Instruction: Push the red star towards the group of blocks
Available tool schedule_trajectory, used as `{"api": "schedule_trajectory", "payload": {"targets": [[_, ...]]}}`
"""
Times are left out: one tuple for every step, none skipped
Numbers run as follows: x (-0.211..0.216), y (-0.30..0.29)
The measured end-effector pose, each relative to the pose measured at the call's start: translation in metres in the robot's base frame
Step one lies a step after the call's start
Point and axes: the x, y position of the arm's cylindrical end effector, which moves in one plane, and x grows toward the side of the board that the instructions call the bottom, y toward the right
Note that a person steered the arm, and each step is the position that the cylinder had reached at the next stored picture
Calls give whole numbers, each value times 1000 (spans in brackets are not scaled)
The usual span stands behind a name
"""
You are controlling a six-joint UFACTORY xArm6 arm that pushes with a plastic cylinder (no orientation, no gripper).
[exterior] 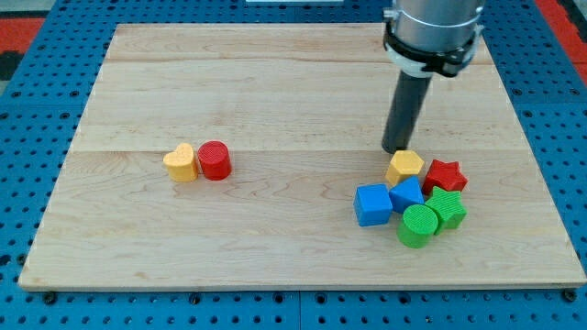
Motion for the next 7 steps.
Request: {"api": "schedule_trajectory", "payload": {"targets": [[-36,-14],[-39,-81],[-40,-201],[-29,-319],[24,-383],[34,-345],[13,-238]]}}
